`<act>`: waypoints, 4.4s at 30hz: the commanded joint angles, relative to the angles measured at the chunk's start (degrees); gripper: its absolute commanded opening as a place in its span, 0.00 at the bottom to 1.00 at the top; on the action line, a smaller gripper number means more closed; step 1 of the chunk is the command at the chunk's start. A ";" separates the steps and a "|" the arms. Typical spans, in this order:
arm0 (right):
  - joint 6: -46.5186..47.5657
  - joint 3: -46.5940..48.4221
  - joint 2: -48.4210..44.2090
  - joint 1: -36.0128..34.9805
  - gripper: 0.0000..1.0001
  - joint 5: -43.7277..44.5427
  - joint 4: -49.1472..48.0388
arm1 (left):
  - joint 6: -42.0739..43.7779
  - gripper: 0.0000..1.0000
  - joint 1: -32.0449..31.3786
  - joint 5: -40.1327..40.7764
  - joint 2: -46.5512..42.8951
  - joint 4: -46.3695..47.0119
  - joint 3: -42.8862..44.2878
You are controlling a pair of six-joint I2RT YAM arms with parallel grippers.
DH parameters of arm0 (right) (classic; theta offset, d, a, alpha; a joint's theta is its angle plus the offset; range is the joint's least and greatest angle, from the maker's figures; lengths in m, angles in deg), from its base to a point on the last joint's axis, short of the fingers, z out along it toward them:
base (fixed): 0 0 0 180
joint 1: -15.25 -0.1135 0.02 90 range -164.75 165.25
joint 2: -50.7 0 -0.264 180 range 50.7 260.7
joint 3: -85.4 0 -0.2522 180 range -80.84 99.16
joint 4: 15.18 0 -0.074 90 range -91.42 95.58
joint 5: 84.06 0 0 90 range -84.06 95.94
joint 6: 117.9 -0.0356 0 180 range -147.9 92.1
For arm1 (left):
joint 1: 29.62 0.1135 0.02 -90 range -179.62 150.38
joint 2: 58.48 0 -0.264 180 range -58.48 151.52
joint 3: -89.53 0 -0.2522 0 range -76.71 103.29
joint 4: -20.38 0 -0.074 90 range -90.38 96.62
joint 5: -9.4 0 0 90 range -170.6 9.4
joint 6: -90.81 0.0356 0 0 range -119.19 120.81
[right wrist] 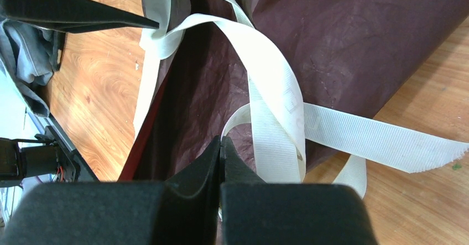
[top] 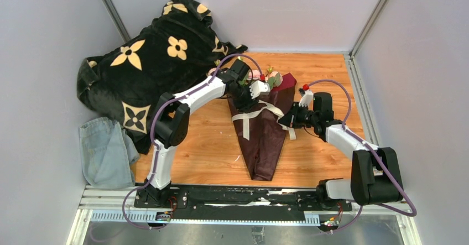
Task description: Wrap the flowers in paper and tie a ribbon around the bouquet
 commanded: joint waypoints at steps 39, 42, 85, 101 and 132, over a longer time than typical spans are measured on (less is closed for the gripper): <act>-12.95 -7.59 -20.02 64.72 0.00 8.65 7.46 | 8.89 0.00 44.17 34.33 -28.07 9.36 -44.87; -13.03 -8.41 -19.22 65.92 0.00 8.78 7.10 | 12.10 0.00 48.85 40.03 -27.58 13.91 -45.09; 25.63 9.35 14.77 -24.15 0.31 8.59 15.80 | 10.68 0.83 4.32 6.28 -20.72 13.19 -39.17; 9.68 7.37 6.47 -4.22 0.00 15.80 17.65 | -1.89 0.00 12.08 20.58 -21.84 11.32 -37.45; 9.56 2.74 0.94 9.22 0.00 5.83 20.52 | -1.80 0.00 42.38 22.95 -32.56 14.80 -37.53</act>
